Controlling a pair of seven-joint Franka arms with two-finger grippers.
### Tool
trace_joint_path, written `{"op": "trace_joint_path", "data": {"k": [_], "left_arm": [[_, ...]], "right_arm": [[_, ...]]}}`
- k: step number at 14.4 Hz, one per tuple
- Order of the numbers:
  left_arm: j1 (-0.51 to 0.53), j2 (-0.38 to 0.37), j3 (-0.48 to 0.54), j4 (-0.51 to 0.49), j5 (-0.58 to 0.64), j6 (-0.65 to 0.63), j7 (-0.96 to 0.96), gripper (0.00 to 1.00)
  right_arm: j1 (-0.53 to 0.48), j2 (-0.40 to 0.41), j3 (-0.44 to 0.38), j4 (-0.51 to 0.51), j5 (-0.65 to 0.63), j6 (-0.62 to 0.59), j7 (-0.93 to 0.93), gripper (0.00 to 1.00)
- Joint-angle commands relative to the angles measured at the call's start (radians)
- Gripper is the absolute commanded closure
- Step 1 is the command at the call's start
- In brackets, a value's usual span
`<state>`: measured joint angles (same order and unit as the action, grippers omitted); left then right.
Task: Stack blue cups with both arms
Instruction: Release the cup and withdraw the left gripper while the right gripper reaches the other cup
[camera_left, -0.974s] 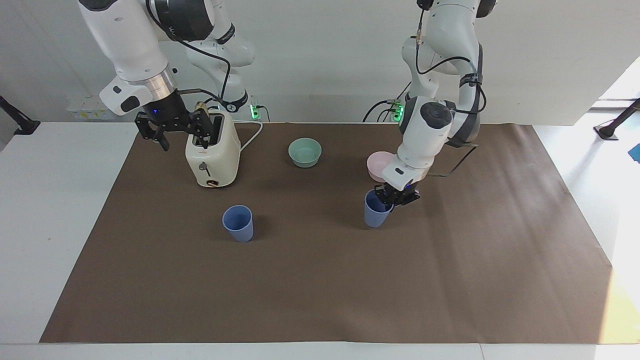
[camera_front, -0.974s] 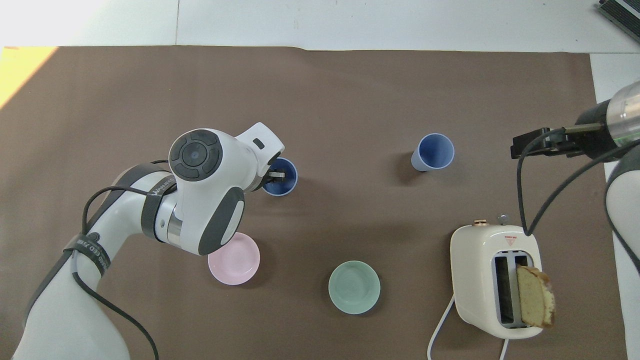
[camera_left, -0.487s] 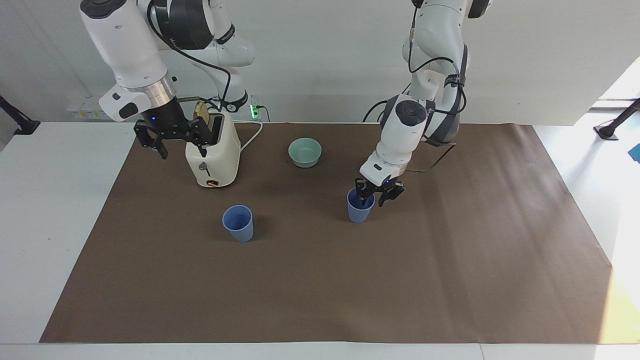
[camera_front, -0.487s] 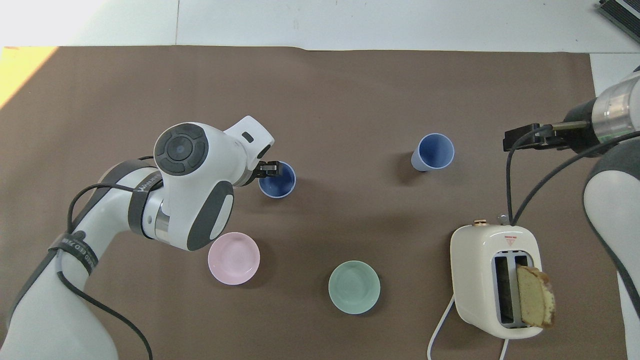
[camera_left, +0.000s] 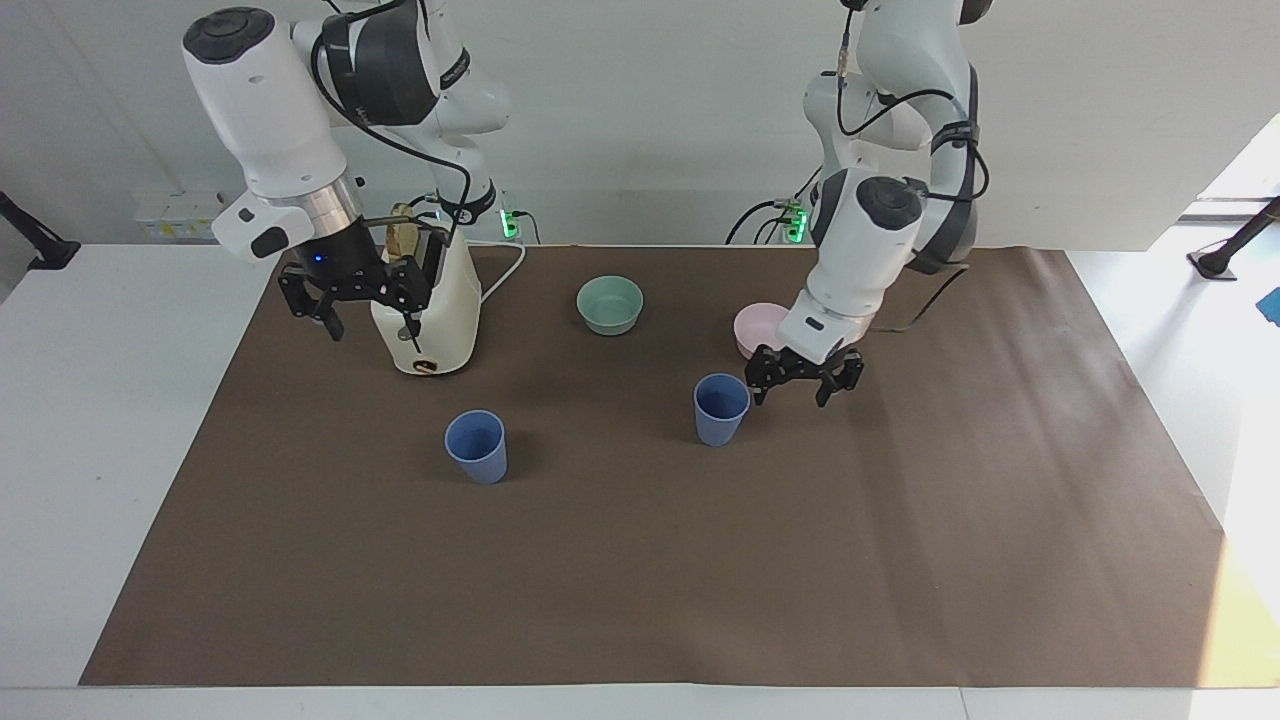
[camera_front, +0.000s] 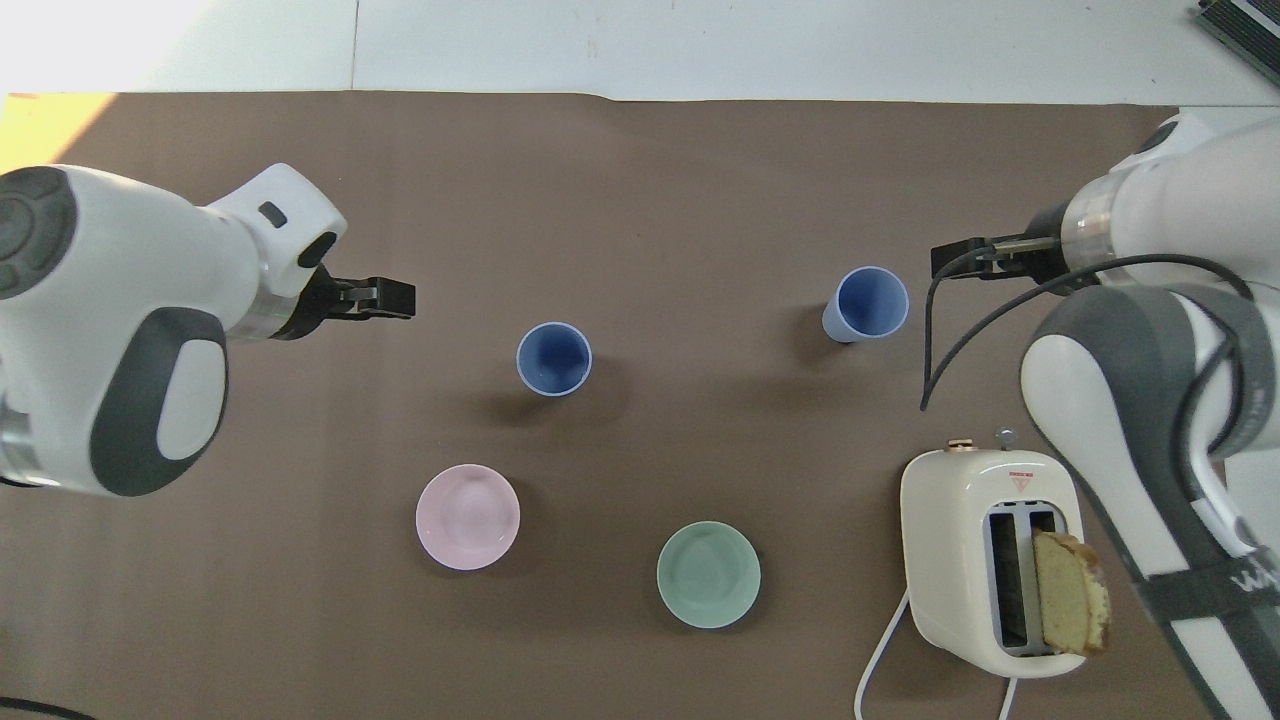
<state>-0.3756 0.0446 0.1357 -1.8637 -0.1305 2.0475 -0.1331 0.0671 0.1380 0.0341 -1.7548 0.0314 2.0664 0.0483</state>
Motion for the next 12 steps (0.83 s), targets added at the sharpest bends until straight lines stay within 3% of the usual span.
{"op": "trace_joint_path", "data": {"k": [1,6,12], "left_arm": [[0.081,-0.032,-0.007,0.049,0.015,-0.105,0.098,0.00],[0.161,-0.032,-0.004,0.138,0.031,-0.164,0.184,0.00],[0.218,-0.040,-0.002,0.162,0.031,-0.191,0.269,0.00]], "right_arm": [[0.007,0.055,0.006,-0.022,-0.004,0.098,0.024,0.00],[0.005,0.136,0.004,-0.040,-0.004,0.170,0.024,0.00],[0.005,0.140,0.006,-0.130,-0.004,0.192,0.019,0.00]]}}
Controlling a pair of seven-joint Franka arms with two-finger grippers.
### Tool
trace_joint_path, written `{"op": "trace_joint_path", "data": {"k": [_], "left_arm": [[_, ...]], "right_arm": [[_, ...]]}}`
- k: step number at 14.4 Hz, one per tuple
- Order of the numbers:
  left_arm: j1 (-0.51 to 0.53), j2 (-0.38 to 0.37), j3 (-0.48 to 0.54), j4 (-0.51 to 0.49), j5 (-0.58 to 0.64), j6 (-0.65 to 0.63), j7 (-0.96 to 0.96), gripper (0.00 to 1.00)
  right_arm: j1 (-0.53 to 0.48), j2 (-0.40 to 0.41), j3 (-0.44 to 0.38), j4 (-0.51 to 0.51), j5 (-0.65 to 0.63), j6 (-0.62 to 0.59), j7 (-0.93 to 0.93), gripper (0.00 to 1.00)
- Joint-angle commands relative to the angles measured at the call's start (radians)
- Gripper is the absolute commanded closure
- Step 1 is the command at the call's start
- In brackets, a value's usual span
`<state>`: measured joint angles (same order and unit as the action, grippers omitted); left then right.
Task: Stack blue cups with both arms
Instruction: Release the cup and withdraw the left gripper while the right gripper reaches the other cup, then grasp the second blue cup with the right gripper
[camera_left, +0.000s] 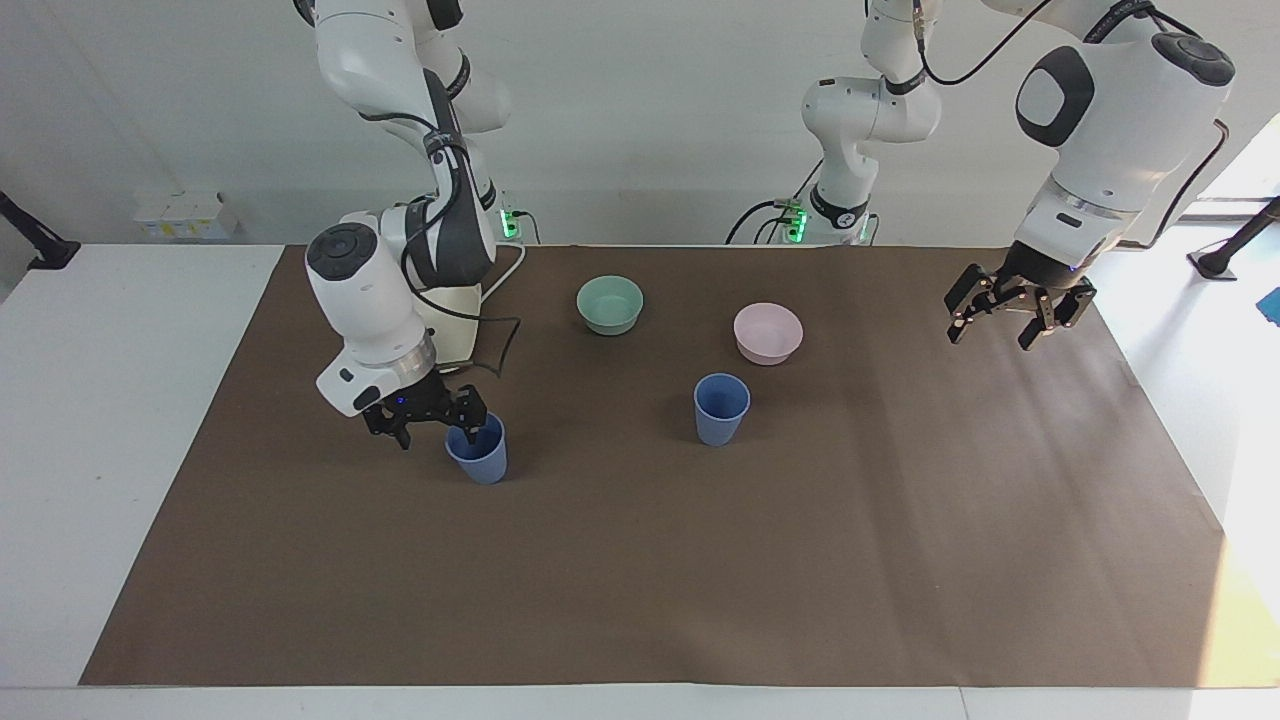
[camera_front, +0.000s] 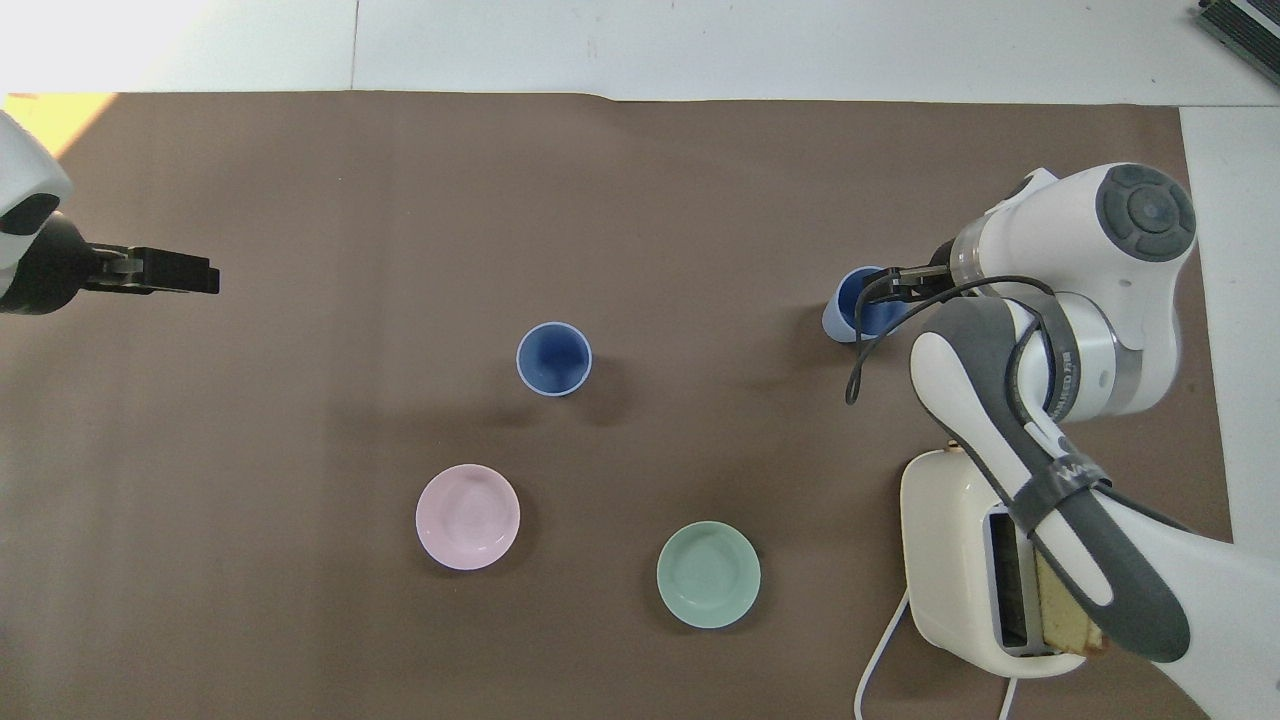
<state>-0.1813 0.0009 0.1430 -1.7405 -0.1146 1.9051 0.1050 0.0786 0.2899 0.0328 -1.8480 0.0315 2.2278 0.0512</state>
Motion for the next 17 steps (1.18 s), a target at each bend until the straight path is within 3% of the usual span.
{"op": "trace_joint_path", "data": {"k": [1,2,3,4,11,17], "left_arm": [[0.025,0.004,-0.008,0.047,0.015,-0.073,0.048,0.00],[0.026,0.002,-0.006,0.052,0.015,-0.095,0.055,0.00],[0.026,-0.001,-0.005,0.052,0.015,-0.107,0.055,0.00],[0.026,-0.004,-0.005,0.052,0.015,-0.126,0.055,0.00],[0.023,-0.047,-0.010,0.042,0.070,-0.268,0.064,0.00],[0.023,-0.050,-0.010,0.039,0.070,-0.270,0.064,0.00]], "right_arm": [[-0.005,-0.009,0.007,-0.052,-0.004,0.039,0.018,0.00],[-0.005,-0.008,0.007,-0.060,-0.004,0.061,0.013,0.07],[-0.003,-0.006,0.007,-0.059,-0.004,0.064,0.013,0.60],[0.006,-0.006,0.007,-0.059,-0.005,0.064,0.018,1.00],[0.024,0.003,0.007,0.016,-0.004,0.038,0.071,1.00],[0.078,-0.002,0.010,0.153,-0.004,-0.137,0.165,1.00]]}}
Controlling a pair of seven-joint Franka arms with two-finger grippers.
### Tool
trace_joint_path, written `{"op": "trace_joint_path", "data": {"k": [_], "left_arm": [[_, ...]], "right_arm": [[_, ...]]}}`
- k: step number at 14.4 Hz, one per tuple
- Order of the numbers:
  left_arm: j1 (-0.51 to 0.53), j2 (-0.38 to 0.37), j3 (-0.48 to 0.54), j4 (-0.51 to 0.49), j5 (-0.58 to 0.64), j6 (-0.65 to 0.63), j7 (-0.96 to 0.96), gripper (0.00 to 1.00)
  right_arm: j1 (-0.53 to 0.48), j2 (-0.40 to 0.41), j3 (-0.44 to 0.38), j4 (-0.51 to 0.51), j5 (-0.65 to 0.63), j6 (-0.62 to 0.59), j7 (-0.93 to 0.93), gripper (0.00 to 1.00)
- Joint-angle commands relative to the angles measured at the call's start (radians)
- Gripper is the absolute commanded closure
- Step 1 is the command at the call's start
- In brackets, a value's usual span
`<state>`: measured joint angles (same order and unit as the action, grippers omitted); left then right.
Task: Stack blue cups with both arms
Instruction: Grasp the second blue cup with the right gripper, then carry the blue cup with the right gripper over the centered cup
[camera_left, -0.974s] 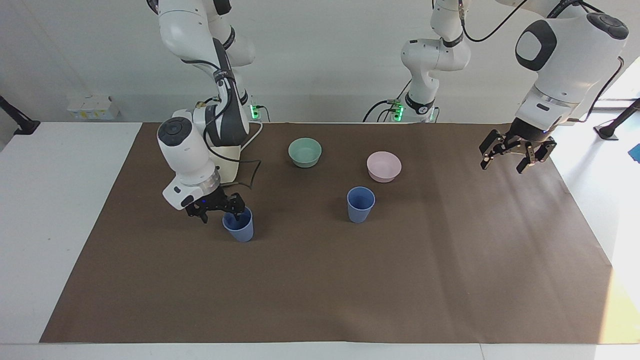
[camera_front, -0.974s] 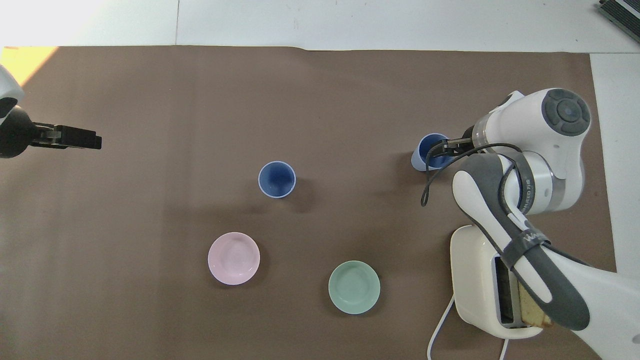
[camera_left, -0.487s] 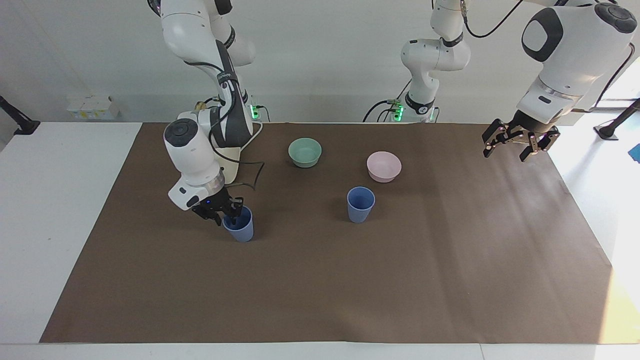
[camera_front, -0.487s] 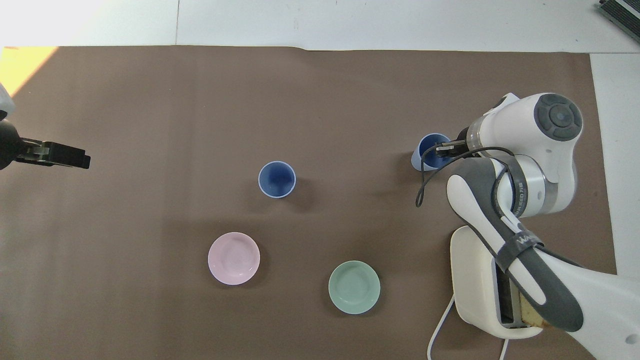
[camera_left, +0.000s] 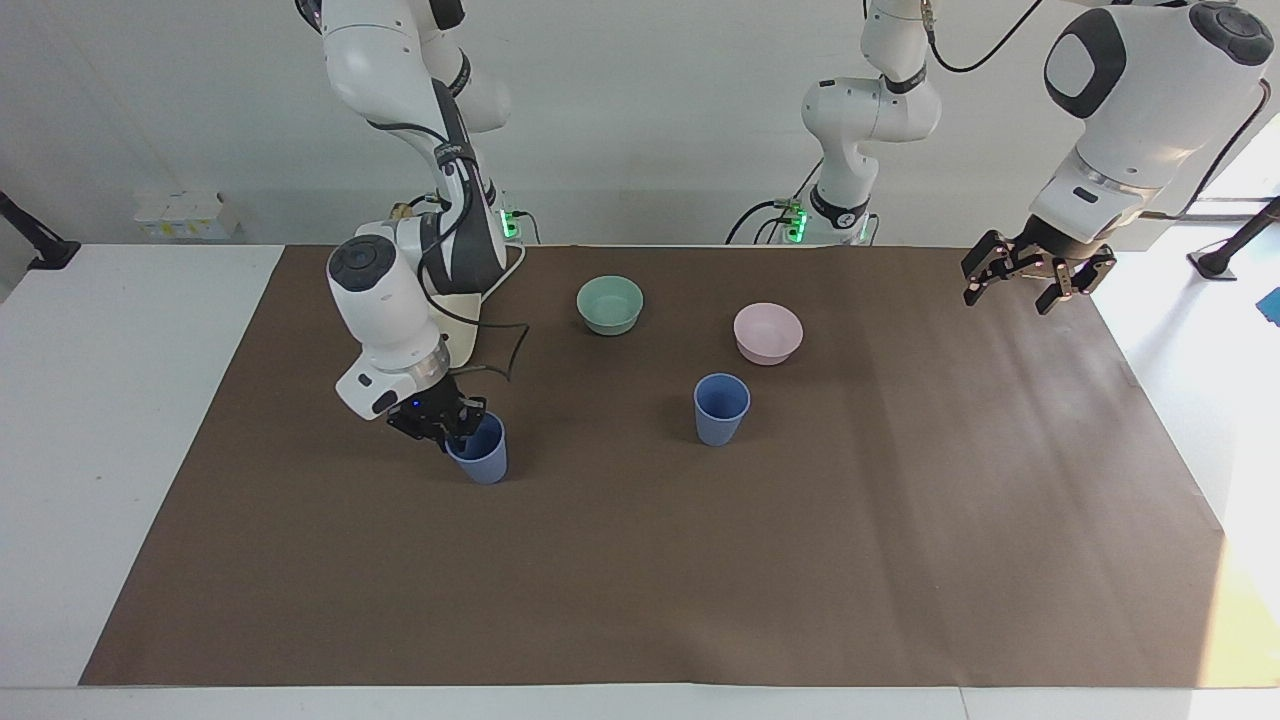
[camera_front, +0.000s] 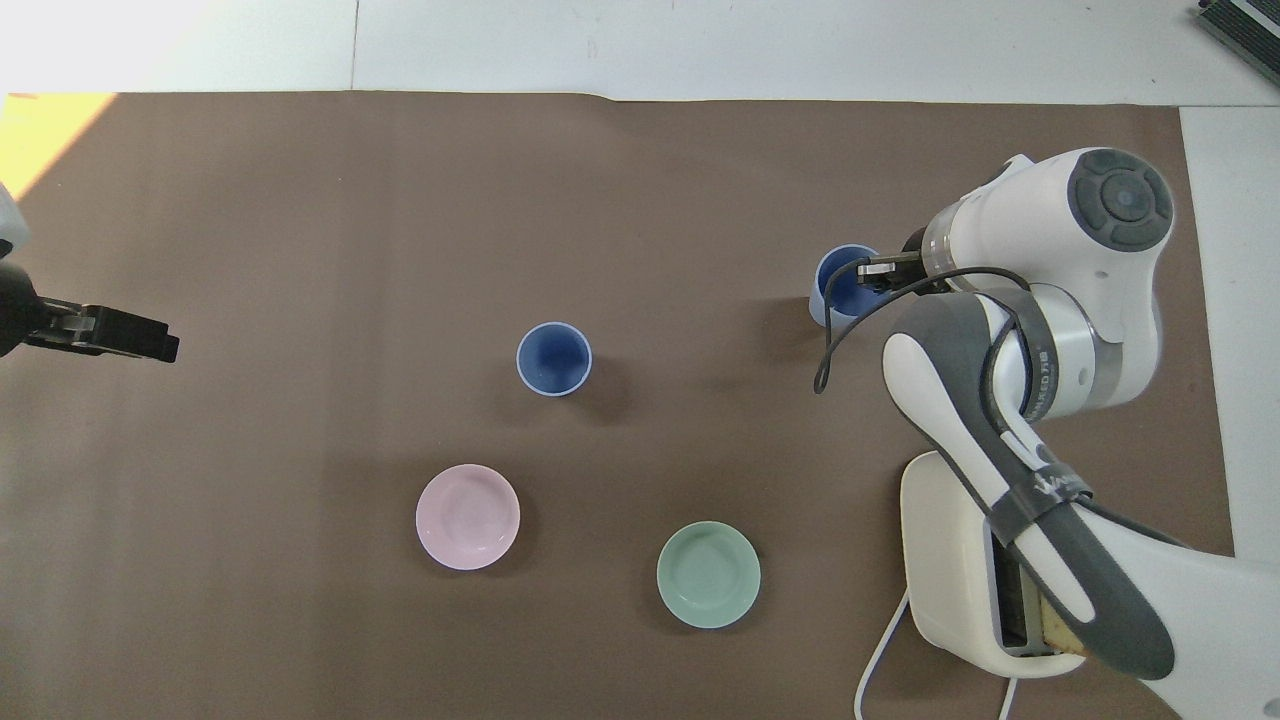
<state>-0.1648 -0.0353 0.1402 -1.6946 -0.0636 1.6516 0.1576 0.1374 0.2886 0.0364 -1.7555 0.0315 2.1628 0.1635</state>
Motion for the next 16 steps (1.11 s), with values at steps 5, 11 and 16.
{"op": "trace_joint_path", "data": {"k": [5,11,16], "left_arm": [[0.005,-0.014,-0.007,-0.005,0.019,-0.013,0.011,0.00],[0.005,-0.014,-0.007,-0.005,0.019,-0.010,0.011,0.00],[0.005,-0.012,-0.007,-0.005,0.019,-0.006,0.011,0.00]], "right_arm": [[0.195,0.036,0.005,0.255,-0.044,-0.221,0.318,1.00],[0.369,0.146,0.004,0.522,-0.044,-0.307,0.597,1.00],[0.467,0.213,0.008,0.585,-0.048,-0.296,0.743,1.00]]}}
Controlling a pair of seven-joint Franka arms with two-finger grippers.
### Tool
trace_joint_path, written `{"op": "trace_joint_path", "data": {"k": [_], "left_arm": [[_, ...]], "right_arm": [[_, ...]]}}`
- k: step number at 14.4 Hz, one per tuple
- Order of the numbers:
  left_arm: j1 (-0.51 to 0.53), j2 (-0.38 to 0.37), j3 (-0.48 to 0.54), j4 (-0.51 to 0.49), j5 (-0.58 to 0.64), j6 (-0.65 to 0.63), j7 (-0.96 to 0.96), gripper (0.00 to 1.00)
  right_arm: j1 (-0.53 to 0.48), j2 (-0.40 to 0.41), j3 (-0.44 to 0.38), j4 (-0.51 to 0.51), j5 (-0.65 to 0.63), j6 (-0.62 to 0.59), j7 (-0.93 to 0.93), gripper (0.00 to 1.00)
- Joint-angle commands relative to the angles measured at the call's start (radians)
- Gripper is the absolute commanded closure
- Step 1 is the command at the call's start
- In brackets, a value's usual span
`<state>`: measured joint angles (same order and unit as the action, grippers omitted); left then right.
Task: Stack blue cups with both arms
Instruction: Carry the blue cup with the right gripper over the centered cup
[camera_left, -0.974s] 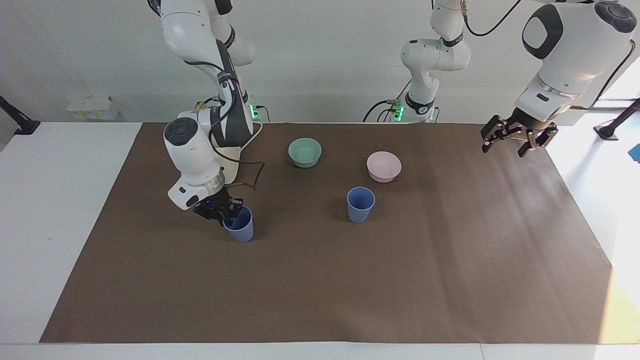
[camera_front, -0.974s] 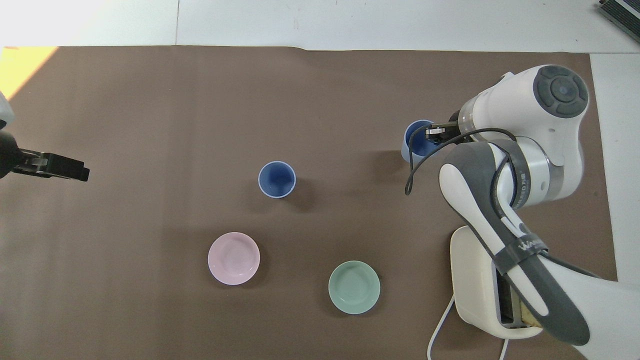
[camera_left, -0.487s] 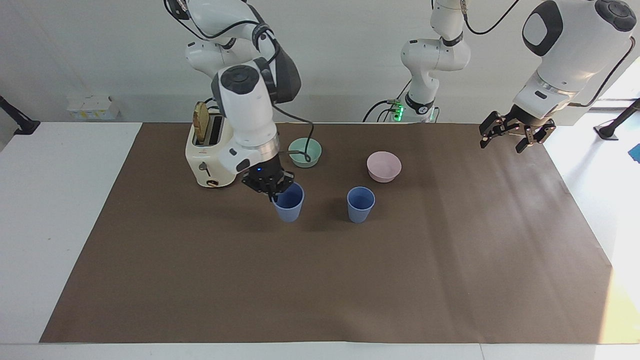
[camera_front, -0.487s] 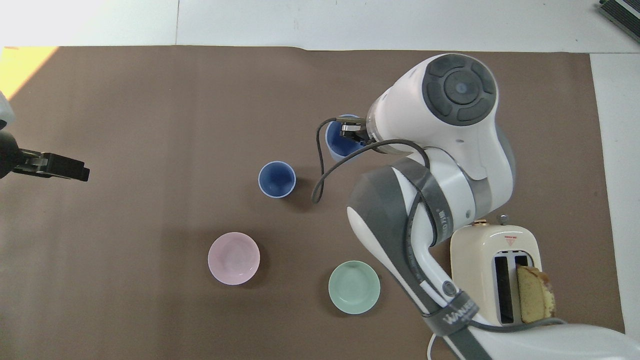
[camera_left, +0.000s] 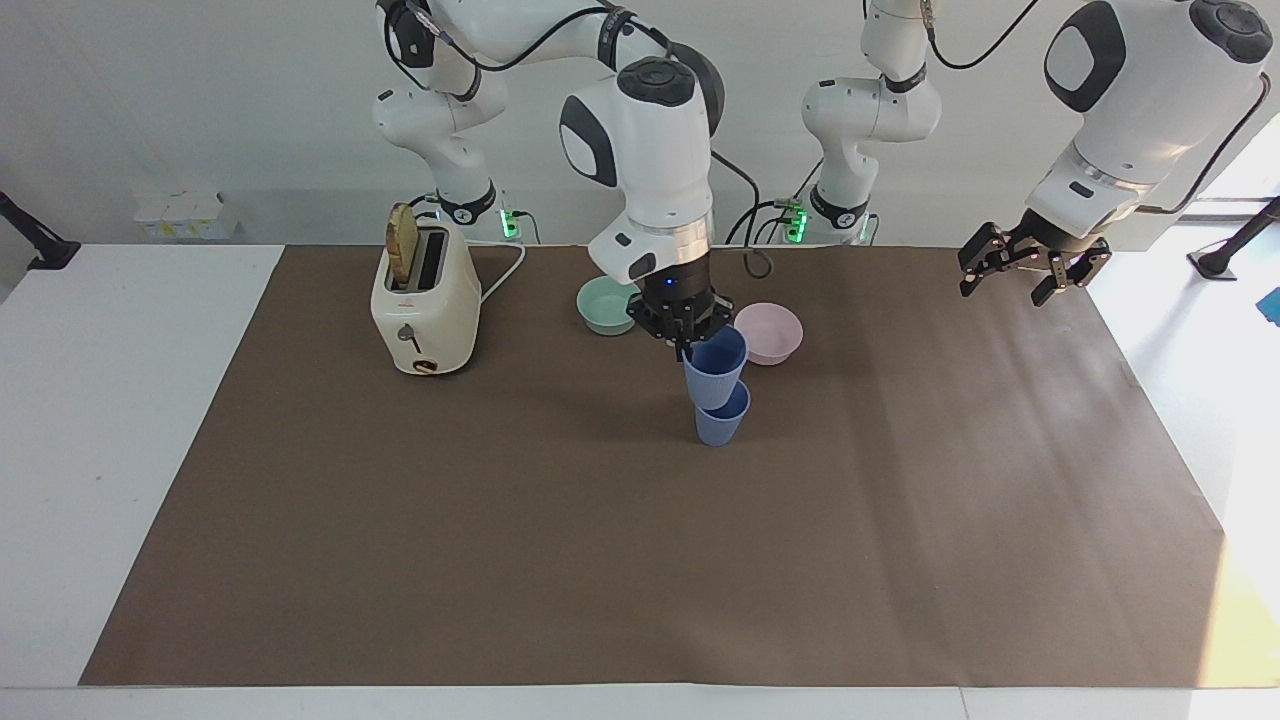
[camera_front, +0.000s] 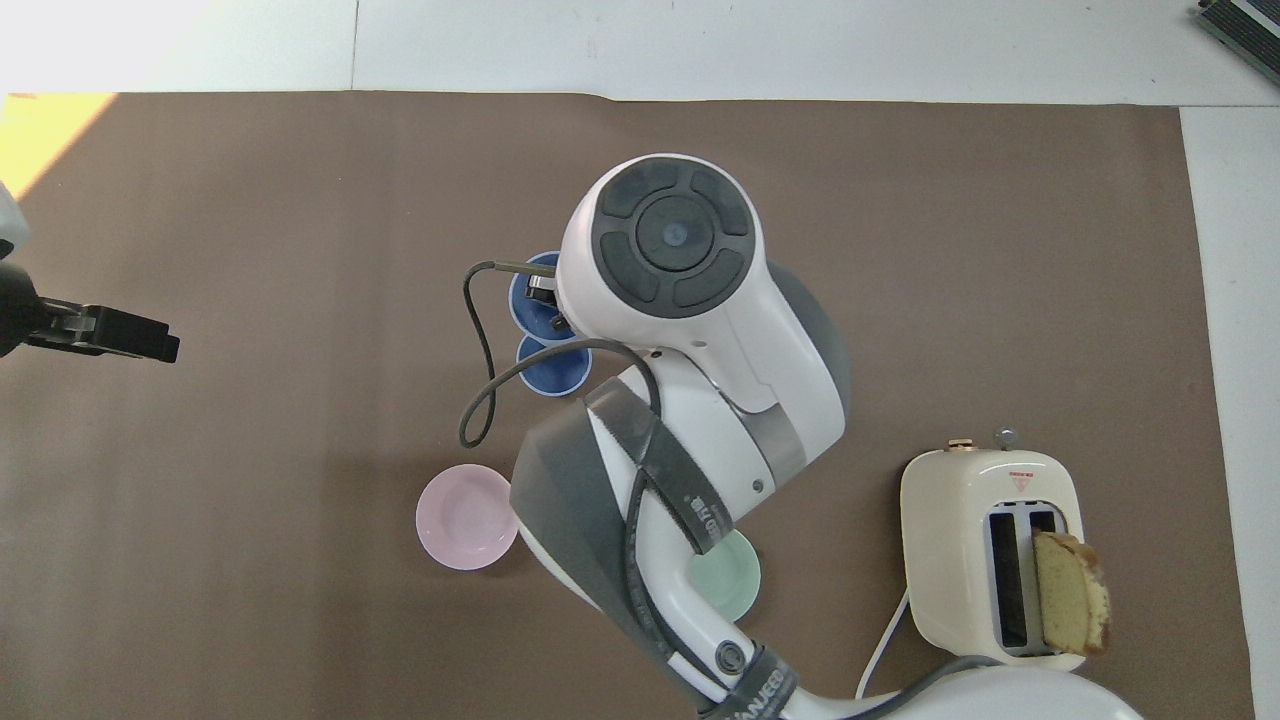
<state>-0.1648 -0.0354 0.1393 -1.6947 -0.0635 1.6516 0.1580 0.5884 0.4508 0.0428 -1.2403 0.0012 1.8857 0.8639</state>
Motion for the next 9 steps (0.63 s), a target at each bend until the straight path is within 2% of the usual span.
{"op": "trace_joint_path", "data": {"k": [1,9], "left_arm": [[0.005,-0.014,-0.006,-0.005,0.019,-0.006,0.011,0.00],[0.004,-0.014,-0.007,-0.007,0.019,-0.006,0.011,0.00]], "right_arm": [[0.025,0.052,0.003,0.065,-0.017,-0.020,0.044,1.00],[0.028,0.051,0.003,-0.013,-0.015,-0.016,0.047,1.00]]}}
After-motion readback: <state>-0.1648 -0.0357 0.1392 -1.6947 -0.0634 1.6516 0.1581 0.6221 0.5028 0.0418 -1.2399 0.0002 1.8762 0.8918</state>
